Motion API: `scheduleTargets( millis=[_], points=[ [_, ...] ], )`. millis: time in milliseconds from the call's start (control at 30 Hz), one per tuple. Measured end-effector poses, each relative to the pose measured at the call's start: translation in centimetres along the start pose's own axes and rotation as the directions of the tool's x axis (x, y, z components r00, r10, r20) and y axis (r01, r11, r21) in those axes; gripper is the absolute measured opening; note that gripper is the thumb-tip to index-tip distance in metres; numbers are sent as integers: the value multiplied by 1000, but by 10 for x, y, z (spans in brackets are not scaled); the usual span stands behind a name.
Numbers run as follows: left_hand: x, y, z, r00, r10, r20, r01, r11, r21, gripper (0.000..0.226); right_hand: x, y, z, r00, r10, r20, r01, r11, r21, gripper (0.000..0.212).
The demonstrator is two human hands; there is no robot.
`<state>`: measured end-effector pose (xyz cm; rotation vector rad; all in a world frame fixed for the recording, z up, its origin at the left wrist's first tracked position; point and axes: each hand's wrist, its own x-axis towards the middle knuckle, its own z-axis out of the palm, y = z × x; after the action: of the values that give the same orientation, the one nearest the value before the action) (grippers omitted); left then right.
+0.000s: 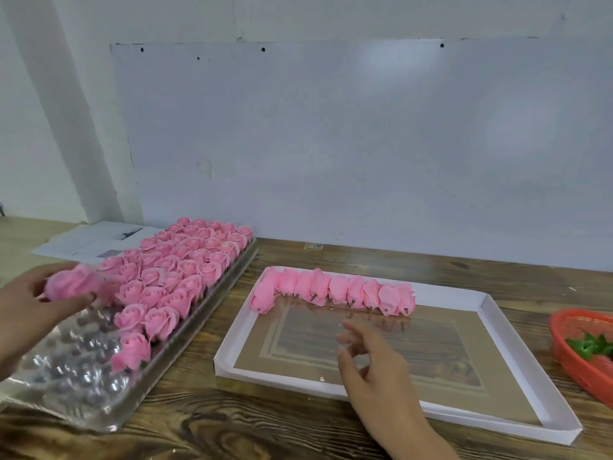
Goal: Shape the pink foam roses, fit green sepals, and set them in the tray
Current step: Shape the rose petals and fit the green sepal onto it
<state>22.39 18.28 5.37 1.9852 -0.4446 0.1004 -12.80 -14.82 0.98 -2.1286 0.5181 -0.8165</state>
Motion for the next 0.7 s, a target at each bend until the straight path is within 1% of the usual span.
scheduleTargets(
  millis=[100,200,333,433,567,700],
  points=[
    [11,-40,-3,996,-92,9,92,995,23,56,0,0,-1,1000,6,6,-6,1000,10,43],
    [22,-63,6,992,-122,17,122,992,20,59,-1,-1,-1,1000,15,18,-15,1000,5,44],
    [27,-49,17,990,-133,42,131,991,33,69,-1,-1,-2,1000,26,18,-26,1000,8,45],
    [23,-38,22,988,-127,92,120,990,77,67,0,-1,-2,1000,26,15,-26,1000,4,45],
    [12,-28,28,993,-79,90,64,985,158,63,-1,-1,-1,1000,25,14,-25,1000,-2,46],
    [9,-24,32,992,-96,80,75,969,237,66,-1,-3,-2,1000,20,3,-20,1000,0,47]
  ],
)
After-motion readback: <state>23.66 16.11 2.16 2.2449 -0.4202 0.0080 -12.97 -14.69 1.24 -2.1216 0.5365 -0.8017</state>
